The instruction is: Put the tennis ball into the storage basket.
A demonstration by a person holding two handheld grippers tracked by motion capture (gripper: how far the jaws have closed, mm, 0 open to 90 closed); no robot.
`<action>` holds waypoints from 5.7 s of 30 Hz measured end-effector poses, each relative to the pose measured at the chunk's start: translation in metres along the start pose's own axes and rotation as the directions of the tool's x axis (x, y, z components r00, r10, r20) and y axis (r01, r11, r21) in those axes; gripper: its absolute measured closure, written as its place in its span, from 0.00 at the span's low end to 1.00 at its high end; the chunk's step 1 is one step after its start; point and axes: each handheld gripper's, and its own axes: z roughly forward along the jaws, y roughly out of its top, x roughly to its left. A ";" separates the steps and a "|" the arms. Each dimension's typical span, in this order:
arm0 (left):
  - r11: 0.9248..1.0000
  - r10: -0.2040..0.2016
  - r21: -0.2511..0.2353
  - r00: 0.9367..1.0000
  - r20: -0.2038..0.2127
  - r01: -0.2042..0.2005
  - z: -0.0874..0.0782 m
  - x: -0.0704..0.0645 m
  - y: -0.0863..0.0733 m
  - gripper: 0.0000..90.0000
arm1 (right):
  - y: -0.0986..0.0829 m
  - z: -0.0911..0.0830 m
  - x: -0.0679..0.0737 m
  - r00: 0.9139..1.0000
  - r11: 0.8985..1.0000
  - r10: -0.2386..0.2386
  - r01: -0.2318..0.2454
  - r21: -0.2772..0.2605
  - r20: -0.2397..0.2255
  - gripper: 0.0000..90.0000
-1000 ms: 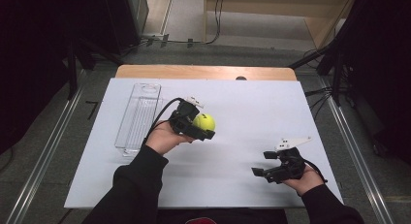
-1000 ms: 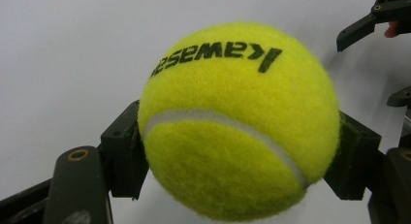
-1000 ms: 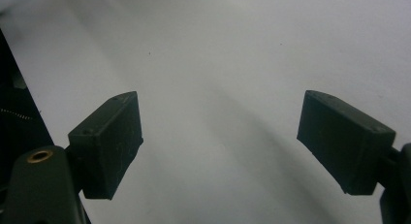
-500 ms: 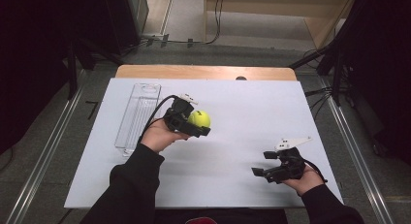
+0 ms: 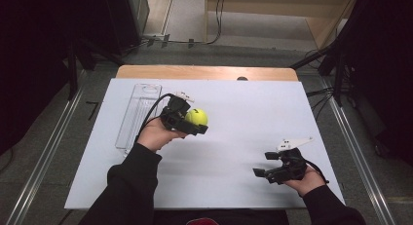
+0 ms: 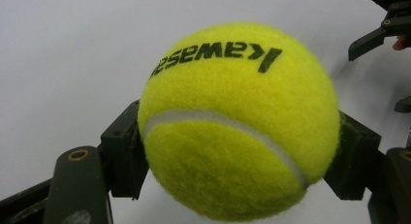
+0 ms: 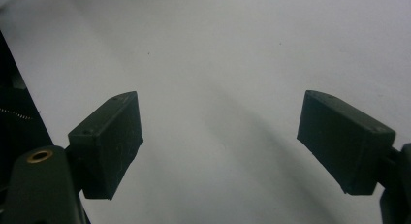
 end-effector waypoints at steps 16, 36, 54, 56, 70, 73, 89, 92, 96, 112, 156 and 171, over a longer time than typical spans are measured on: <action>1.000 -0.024 -0.015 0.999 -0.023 0.024 -0.009 0.010 -0.003 0.28 | 0.000 -0.001 0.000 1.000 1.000 0.002 -0.002 -0.004 0.004 0.16; 0.997 -0.066 -0.035 0.995 -0.071 0.064 -0.021 0.025 -0.008 0.28 | 0.000 -0.001 0.000 1.000 1.000 0.000 0.000 -0.003 0.003 0.16; 0.995 -0.088 -0.048 0.989 -0.120 0.083 -0.033 0.039 -0.014 0.28 | 0.000 -0.001 0.000 1.000 1.000 -0.005 0.005 -0.002 0.004 0.16; 0.995 -0.096 -0.051 0.987 -0.126 0.090 -0.034 0.040 -0.014 0.28 | 0.000 -0.001 0.000 1.000 1.000 -0.002 0.002 -0.002 0.005 0.16; 0.992 -0.117 -0.066 0.982 -0.146 0.108 -0.042 0.049 -0.018 0.28 | 0.001 -0.001 0.001 1.000 1.000 -0.004 0.004 -0.016 0.002 0.16; 0.991 -0.125 -0.067 0.980 -0.154 0.116 -0.045 0.053 -0.020 0.28 | 0.001 -0.001 0.001 1.000 1.000 -0.005 0.005 -0.013 0.001 0.16; 0.986 -0.154 -0.086 0.968 -0.197 0.139 -0.056 0.062 -0.025 0.28 | 0.001 0.000 0.001 1.000 1.000 -0.003 0.003 -0.004 0.000 0.16; 0.985 -0.163 -0.094 0.966 -0.199 0.147 -0.057 0.064 -0.025 0.28 | 0.001 0.000 0.001 1.000 1.000 -0.004 0.004 -0.004 0.001 0.16; 0.982 -0.175 -0.101 0.963 -0.205 0.157 -0.059 0.066 -0.027 0.28 | 0.001 0.000 0.001 1.000 1.000 -0.003 0.003 -0.003 0.000 0.16; 0.972 -0.222 -0.129 0.946 -0.237 0.196 -0.070 0.077 -0.033 0.28 | 0.000 0.000 0.001 1.000 1.000 -0.001 0.001 0.001 0.001 0.16; 0.937 -0.341 -0.207 0.870 -0.356 0.283 -0.088 0.106 -0.054 0.28 | 0.000 0.000 0.001 1.000 1.000 -0.001 0.001 0.000 0.002 0.16; 0.939 -0.341 -0.190 0.860 -0.381 0.288 -0.075 0.110 -0.058 0.28 | 0.000 0.000 0.001 1.000 1.000 -0.002 0.002 0.000 0.001 0.16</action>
